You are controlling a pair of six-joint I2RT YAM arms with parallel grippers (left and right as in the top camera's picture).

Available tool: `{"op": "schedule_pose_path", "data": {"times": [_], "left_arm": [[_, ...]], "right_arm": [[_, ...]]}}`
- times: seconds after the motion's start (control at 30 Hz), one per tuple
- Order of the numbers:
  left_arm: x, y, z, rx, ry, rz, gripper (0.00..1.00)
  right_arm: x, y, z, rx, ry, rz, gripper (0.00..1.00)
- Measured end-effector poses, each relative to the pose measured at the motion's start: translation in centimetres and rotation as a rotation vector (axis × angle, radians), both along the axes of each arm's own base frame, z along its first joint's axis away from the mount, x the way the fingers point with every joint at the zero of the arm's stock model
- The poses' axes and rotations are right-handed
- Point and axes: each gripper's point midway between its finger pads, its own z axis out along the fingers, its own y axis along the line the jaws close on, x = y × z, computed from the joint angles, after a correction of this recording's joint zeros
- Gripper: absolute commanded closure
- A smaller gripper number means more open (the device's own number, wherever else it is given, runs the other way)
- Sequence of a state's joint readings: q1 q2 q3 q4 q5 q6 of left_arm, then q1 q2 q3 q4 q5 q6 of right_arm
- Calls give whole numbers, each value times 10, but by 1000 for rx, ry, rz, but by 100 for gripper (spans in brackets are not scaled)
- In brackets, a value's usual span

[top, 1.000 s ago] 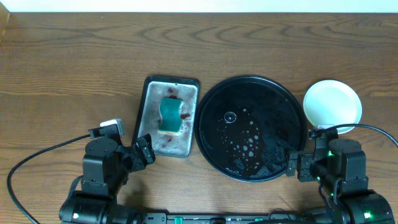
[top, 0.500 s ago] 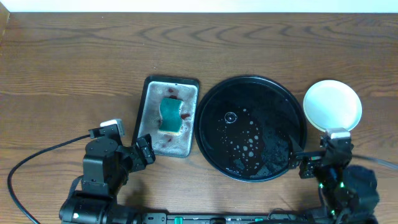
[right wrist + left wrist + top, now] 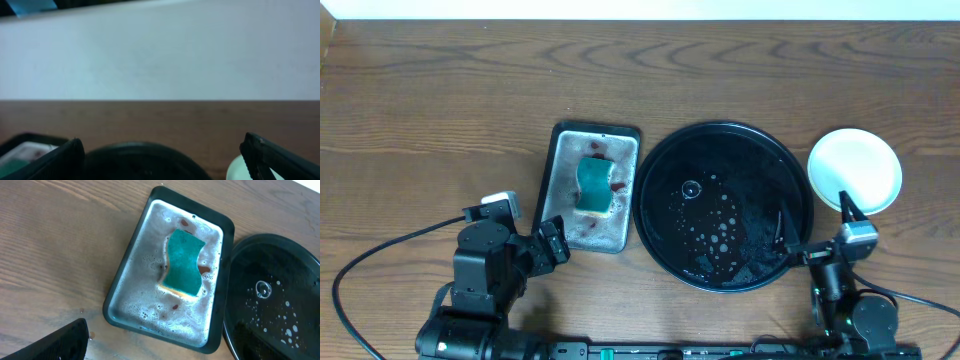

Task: Clean dirty plates on tray and stack at the side

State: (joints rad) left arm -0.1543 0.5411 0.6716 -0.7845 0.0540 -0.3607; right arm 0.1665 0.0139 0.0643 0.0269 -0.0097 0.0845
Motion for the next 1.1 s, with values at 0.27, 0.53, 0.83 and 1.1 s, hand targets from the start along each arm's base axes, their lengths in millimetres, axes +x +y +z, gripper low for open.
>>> {"op": "schedule_pose_path", "data": {"times": [0.27, 0.53, 0.83, 1.1], "left_arm": [[0, 0, 0, 0, 1, 0, 7], [0, 0, 0, 0, 1, 0, 7], [0, 0, 0, 0, 1, 0, 7], [0, 0, 0, 0, 1, 0, 7]], "right_arm": [[4, -1, -52, -80, 142, -5, 1], [4, -1, -52, -94, 139, -5, 1], [4, -1, -52, -95, 139, -5, 1], [4, -1, -52, -95, 139, -5, 1]]}}
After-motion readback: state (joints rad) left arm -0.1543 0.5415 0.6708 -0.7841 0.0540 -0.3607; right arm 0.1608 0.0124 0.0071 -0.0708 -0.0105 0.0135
